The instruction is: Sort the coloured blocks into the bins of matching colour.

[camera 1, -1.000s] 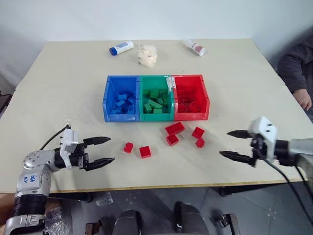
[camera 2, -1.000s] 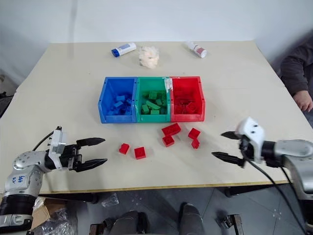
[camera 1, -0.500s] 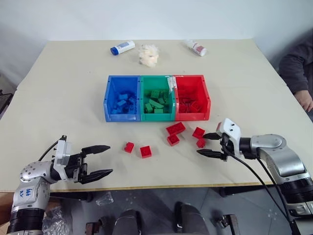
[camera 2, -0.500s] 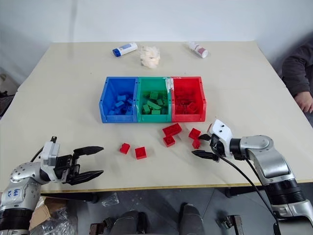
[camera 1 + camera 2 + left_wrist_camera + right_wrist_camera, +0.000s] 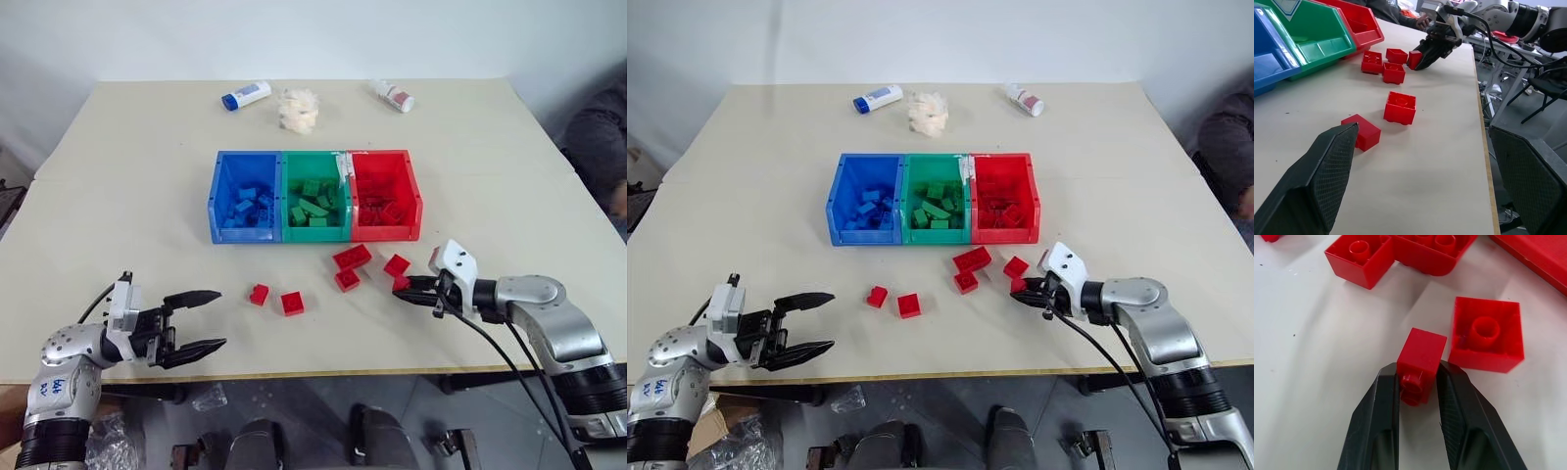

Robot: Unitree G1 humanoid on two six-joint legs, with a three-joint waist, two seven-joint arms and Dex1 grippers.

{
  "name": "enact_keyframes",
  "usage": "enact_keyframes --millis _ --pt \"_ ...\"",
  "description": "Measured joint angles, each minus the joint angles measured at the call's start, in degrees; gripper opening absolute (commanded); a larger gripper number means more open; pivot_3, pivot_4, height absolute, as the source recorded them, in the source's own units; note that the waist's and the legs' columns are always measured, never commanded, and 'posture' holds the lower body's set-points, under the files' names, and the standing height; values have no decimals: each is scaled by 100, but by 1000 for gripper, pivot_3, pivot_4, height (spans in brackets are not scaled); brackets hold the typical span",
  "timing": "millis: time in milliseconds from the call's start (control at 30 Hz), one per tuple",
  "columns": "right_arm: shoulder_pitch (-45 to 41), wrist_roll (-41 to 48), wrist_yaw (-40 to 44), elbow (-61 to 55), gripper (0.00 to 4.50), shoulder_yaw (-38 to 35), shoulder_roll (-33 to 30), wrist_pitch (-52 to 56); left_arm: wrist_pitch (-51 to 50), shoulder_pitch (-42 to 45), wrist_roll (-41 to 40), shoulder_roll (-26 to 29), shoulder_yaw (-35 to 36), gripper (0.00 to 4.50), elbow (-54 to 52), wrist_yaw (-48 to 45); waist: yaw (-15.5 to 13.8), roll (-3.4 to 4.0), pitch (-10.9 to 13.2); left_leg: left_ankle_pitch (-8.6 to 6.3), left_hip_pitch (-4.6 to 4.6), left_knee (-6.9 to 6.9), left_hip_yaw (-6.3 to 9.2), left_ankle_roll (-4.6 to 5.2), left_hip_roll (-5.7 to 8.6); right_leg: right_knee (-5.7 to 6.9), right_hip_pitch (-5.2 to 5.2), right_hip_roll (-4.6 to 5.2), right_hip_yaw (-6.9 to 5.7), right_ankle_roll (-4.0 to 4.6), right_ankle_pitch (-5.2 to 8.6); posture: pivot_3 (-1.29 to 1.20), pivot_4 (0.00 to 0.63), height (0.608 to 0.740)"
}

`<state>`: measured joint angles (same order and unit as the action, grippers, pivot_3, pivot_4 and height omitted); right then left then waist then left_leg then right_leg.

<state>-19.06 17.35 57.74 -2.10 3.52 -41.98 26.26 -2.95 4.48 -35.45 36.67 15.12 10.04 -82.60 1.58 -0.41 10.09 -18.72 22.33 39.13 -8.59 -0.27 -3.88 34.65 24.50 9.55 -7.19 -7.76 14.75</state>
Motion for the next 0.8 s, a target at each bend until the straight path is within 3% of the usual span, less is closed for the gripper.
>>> enact_keyframes --millis 200,300,567,800 --pt "-116 244 -131 -392 727 -396 -25 263 25 199 3 0 -1 4500 214 -16 5 0 0 0 0 0 0 0 0 0 0 0 0 0 0 0 150 740" --pt "-778 239 -326 -233 727 -406 15 418 59 311 10 -10 -28 4500 271 -20 31 0 0 1 -1 0 -3 -1 0 6 4 0 4 0 0 0 150 740" --pt "-2889 -455 -1014 2360 727 -193 941 -511 322 589 52 -61 -38 4500 530 -32 36 0 0 0 3 -2 -7 0 1 5 7 -1 -1 2 0 0 150 740" --pt "-3533 -797 -1101 3698 2987 -102 1373 -1228 554 788 70 -61 -30 4500 744 -60 67 2 1 1 6 -1 -9 -1 0 7 9 -1 -1 2 -1 0 150 740"
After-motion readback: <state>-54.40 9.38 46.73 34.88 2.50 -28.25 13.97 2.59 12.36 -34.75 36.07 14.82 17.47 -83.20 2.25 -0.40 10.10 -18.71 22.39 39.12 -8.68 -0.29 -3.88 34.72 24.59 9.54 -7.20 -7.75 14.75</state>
